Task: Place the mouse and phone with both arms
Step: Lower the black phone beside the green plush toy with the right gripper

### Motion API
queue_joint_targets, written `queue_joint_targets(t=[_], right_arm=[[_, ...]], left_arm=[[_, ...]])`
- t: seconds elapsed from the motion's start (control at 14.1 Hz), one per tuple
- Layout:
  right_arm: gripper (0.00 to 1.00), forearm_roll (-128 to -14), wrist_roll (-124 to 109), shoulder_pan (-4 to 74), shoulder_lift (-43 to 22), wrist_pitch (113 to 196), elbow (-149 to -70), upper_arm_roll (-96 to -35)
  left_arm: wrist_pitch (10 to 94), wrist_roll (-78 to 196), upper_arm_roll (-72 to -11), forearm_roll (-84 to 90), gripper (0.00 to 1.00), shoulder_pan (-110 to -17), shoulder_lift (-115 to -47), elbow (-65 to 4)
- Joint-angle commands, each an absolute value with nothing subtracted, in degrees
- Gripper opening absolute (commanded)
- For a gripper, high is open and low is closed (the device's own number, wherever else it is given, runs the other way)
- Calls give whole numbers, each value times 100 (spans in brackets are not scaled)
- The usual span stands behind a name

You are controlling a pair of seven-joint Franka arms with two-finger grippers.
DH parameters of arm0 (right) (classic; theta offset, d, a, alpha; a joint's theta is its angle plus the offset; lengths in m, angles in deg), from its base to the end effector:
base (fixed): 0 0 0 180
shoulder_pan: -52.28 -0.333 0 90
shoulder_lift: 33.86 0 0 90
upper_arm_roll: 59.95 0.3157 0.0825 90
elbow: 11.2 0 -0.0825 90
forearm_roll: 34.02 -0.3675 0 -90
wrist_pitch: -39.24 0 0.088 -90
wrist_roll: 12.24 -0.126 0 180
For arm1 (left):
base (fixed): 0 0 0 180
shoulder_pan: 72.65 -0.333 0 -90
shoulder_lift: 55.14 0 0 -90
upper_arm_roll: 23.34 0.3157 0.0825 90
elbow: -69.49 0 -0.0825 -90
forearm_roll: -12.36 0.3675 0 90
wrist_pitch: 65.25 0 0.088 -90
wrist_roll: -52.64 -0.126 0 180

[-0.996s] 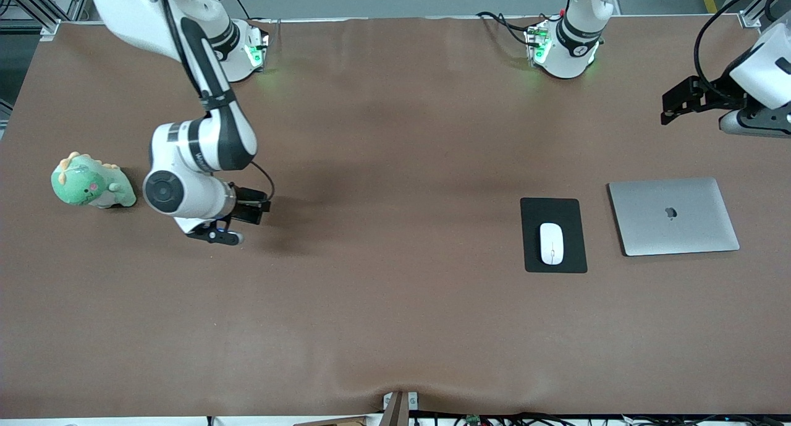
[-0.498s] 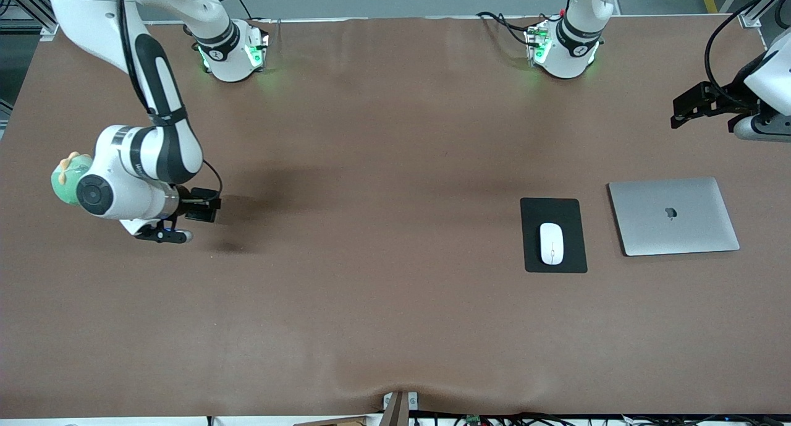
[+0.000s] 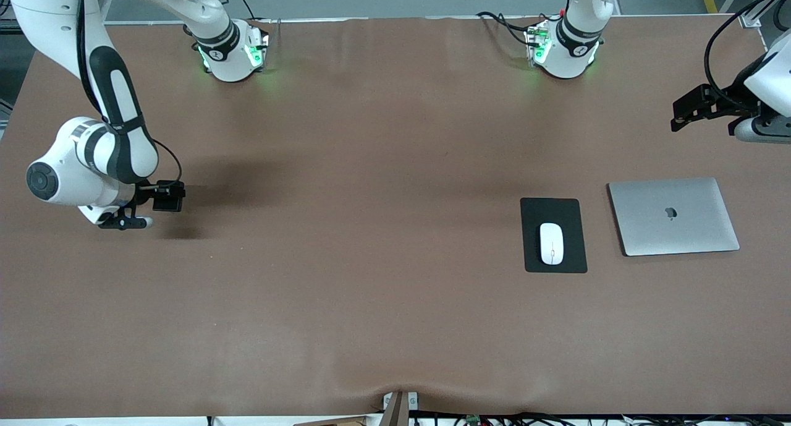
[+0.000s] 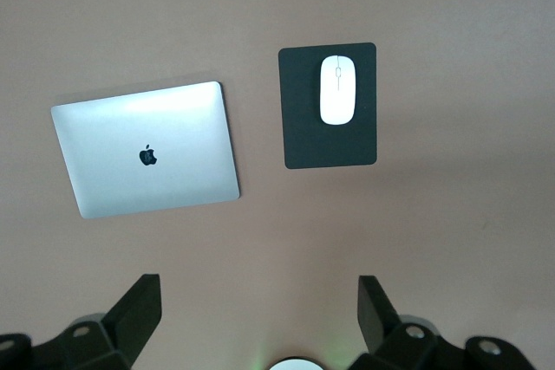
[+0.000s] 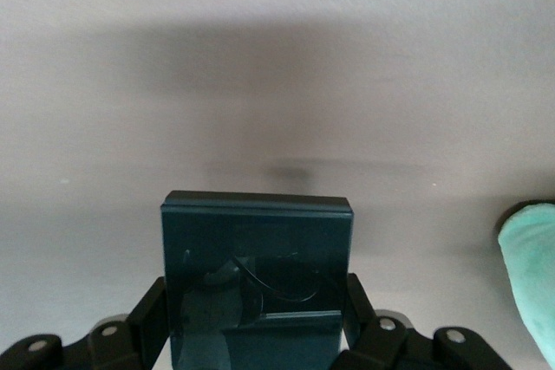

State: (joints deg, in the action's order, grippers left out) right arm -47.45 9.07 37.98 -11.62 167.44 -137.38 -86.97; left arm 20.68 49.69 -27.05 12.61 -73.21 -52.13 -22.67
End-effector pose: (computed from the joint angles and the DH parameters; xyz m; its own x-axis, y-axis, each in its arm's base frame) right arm 0.4926 -0.1091 0.1958 0.9589 -0.0091 -0.2837 -0.0296 -0.9973 -0.0678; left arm 0.5121 -0.0285 0.6097 0.9928 -0.1056 -0.0566 -0.1060 -0.9944 -0.0049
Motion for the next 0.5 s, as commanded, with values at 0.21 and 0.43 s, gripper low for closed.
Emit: queue_joint_targets(t=[0.21,0.43], right_arm=[[0,-4641,903,3760,-1452,17020,-14259,-8649],[0,-4641,903,3760,-1452,17020,-14268,-8649]], left_arm=[[2141,4921,-2800,1315,100,-7432,-5136,-2288],[2132,4921,-2800,1210,100,-7432,-5171,-2297]])
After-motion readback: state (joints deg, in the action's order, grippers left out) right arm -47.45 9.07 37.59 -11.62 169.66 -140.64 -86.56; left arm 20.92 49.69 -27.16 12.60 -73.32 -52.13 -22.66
